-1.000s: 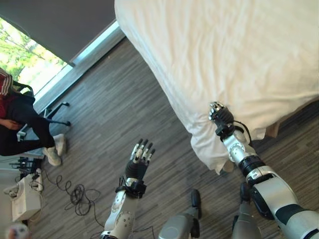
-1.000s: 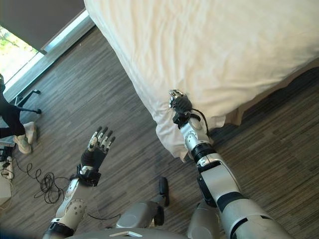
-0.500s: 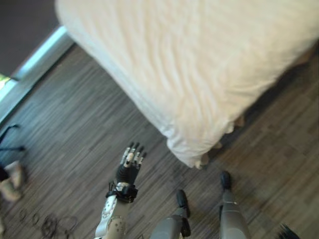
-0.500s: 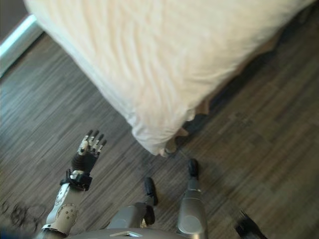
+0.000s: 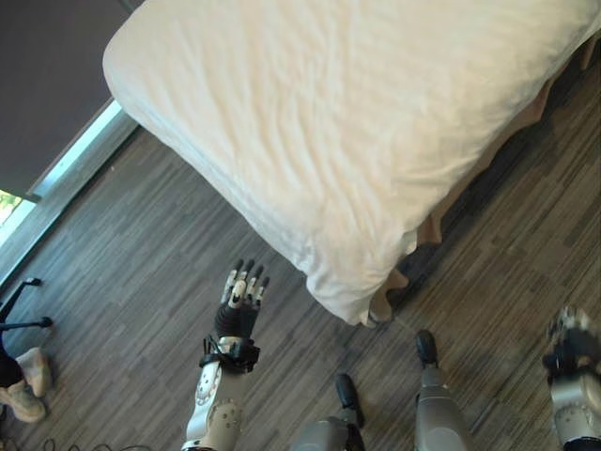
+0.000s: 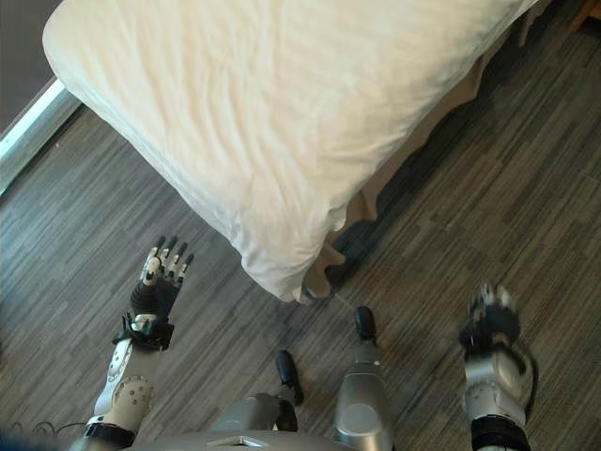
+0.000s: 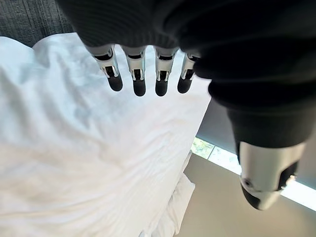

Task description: Making the bed.

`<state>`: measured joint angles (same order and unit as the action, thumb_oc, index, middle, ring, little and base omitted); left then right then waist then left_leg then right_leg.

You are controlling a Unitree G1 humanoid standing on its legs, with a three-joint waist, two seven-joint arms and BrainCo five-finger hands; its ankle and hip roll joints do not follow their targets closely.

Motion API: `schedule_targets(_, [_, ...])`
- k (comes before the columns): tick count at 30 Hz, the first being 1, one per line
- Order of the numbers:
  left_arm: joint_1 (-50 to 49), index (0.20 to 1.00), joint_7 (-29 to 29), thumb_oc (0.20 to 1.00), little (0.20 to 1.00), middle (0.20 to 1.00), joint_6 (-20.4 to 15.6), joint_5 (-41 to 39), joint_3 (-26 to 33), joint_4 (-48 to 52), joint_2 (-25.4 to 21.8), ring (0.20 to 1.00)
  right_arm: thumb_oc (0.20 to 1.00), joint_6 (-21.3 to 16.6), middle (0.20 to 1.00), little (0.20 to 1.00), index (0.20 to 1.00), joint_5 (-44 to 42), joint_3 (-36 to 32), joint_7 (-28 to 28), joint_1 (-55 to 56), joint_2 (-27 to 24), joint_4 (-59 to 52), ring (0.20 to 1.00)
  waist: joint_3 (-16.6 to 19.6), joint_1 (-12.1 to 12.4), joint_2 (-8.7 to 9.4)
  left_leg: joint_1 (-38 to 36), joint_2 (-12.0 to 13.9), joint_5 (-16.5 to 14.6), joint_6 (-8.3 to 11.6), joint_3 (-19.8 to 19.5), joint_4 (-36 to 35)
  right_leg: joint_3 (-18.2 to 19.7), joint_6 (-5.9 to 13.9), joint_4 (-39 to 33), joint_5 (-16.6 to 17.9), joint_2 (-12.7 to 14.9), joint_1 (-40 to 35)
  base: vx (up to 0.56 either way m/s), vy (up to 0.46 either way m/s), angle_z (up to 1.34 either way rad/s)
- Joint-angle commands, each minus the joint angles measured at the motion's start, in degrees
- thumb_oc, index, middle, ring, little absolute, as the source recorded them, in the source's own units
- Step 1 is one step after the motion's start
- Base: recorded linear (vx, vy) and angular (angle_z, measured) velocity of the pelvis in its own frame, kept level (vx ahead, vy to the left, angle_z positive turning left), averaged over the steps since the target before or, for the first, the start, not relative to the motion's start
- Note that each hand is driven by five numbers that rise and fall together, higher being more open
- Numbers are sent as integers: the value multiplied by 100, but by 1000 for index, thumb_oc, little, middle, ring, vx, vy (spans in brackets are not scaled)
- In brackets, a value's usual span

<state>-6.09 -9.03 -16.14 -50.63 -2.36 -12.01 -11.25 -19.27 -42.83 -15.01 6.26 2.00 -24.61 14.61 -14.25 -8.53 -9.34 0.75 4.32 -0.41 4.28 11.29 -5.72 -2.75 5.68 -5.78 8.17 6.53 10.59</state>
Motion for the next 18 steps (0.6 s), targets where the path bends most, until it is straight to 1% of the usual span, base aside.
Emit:
schedule_targets(1, [110, 1000, 60, 1000, 1000, 1000, -400, 398, 251, -245, -288, 1000, 1000, -437, 1000, 1000, 1000, 1343, -169, 353, 162, -86, -40, 1000, 423, 27, 303, -251, -17, 121, -10, -410, 72, 10, 99, 282, -186, 45, -338, 106, 19, 15])
schedule_targets(2, [49, 1000, 32, 1000, 1000, 1000, -367, 482, 294, -214, -301, 1000, 1000, -413, 1000, 1000, 1000, 1878, -173, 367, 273, -210, -399, 1000, 512, 33, 345, -337, -10, 106, -24, -443, 72, 8, 91, 303, -227, 44, -437, 76, 2, 24])
schedule_targets(4, [-88, 1000, -68, 1000, 1000, 1000, -333, 527, 335, -214, -314, 1000, 1000, -407, 1000, 1000, 1000, 2109, -150, 257, 383, -217, -669, 1000, 699, 61, 430, -464, -18, 70, -55, -499, 72, 0, 92, 336, -267, 38, -570, 63, 27, 15])
schedule_targets(7, [-228, 1000, -48, 1000, 1000, 1000, -288, 732, 353, -357, -314, 1000, 1000, -333, 1000, 1000, 1000, 1925, 137, -97, 522, 69, -847, 1000, 939, 117, 573, -639, -21, 19, -95, -533, 72, -8, 102, 374, -300, 52, -734, 30, 41, 8])
schedule_targets(9, [-363, 1000, -63, 1000, 1000, 1000, -238, 804, 392, -317, -306, 1000, 1000, -206, 1000, 1000, 1000, 1958, 387, -348, 707, 146, -988, 1000, 1076, 162, 680, -739, -44, -16, -128, -541, 75, 7, 123, 396, -306, 64, -817, 5, 54, 6])
schedule_targets(10, [-410, 1000, -84, 1000, 1000, 1000, -225, 809, 397, -299, -291, 1000, 1000, -160, 1000, 1000, 1000, 1974, 494, -424, 757, 164, -970, 1000, 1127, 186, 722, -779, -49, -39, -142, -542, 89, 17, 134, 408, -302, 75, -845, 0, 35, 5])
schedule_targets(11, [-416, 1000, -84, 1000, 1000, 1000, -224, 809, 398, -295, -292, 1000, 1000, -161, 1000, 1000, 1000, 1973, 497, -425, 759, 165, -969, 1000, 1128, 186, 724, -783, -50, -40, -143, -540, 88, 18, 135, 407, -302, 76, -848, -22, 76, 6])
schedule_targets(12, [-483, 1000, -115, 1000, 1000, 1000, -208, 867, 410, -310, -283, 1000, 1000, -82, 1000, 1000, 1000, 1991, 653, -516, 867, 244, -941, 1000, 1227, 206, 813, -873, -67, -108, -176, -522, 127, 61, 170, 448, -307, 101, -896, -7, 88, 2])
schedule_targets(13, [-530, 1000, -131, 1000, 1000, 1000, -192, 880, 402, -273, -274, 1000, 1000, -44, 1000, 1000, 1000, 1978, 708, -579, 965, 298, -978, 1000, 1269, 193, 852, -919, -83, -154, -199, -502, 164, 98, 193, 480, -305, 120, -911, -20, 117, 0])
schedule_targets(14, [-564, 1000, -147, 1000, 1000, 1000, -184, 873, 406, -244, -284, 1000, 1000, -24, 1000, 1000, 1000, 1945, 726, -640, 1064, 330, -1063, 1000, 1285, 169, 881, -947, -96, -203, -222, -482, 204, 130, 207, 510, -304, 140, -915, -16, 108, -4])
schedule_targets(16, [-506, 1000, -104, 1000, 1000, 1000, -208, 1054, 327, -206, -385, 1000, 1000, -5, 1000, 1000, 1000, 1846, 761, -747, 1265, 388, -1154, 1000, 1242, 11, 958, -1002, -145, -344, -276, -362, 381, 314, 258, 609, -251, 192, -883, -77, 120, -21])
schedule_targets(17, [-430, 1000, -51, 1000, 1000, 1000, -264, 1292, 272, -191, -494, 1000, 1000, 0, 1000, 1000, 1000, 1885, 765, -784, 1357, 372, -1204, 1000, 1153, -123, 1006, -1029, -167, -424, -308, -240, 452, 473, 308, 630, -98, 186, -808, -198, 97, -47])
schedule_targets(18, [-316, 1000, -43, 1000, 1000, 1000, -300, 1423, 231, -203, -628, 1000, 1000, 5, 1000, 1000, 1000, 1947, 780, -827, 1406, 343, -1236, 1000, 1090, -230, 1085, -983, -207, -420, -349, -66, 451, 716, 384, 598, 194, 149, -582, -253, 86, -62])
